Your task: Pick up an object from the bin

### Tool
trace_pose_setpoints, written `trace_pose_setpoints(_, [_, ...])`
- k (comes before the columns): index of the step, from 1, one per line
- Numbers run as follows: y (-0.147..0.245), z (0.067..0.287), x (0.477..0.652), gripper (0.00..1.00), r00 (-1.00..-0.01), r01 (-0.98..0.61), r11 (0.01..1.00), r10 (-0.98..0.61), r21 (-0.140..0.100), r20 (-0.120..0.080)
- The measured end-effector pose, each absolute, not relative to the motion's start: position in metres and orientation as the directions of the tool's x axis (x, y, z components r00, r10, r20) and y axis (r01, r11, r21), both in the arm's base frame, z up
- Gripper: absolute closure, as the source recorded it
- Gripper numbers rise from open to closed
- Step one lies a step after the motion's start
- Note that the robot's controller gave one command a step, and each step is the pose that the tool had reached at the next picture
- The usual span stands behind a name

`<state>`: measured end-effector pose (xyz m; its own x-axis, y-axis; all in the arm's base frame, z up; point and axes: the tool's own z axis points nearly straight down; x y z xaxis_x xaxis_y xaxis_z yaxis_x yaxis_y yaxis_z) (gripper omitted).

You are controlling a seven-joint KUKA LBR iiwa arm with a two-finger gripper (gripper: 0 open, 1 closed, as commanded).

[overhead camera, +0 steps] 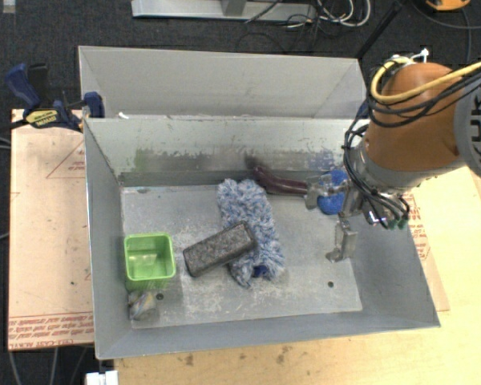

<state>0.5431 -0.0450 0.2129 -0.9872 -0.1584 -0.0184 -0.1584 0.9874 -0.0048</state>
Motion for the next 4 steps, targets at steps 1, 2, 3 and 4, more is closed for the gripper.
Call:
trace_pose_setpoints(1, [-0.003, 0.186, 0.531, 0.0, -0.976, -0.219, 0.976, -0.219, 0.001, 0.001])
trace_pose_setpoints(2, [0.009, 0.186, 0.524, 0.0, -0.983, -0.184, 0.983, -0.184, 0.001, 0.0])
trace_pose_setpoints(3, [0.004, 0.16, 0.564, 0.0, -0.987, -0.163, 0.987, -0.163, 0.002, -0.005])
trace_pose_setpoints(4, [0.026, 0.105, 0.546, 0.0, -0.975, -0.221, 0.975, -0.221, -0.002, -0.008])
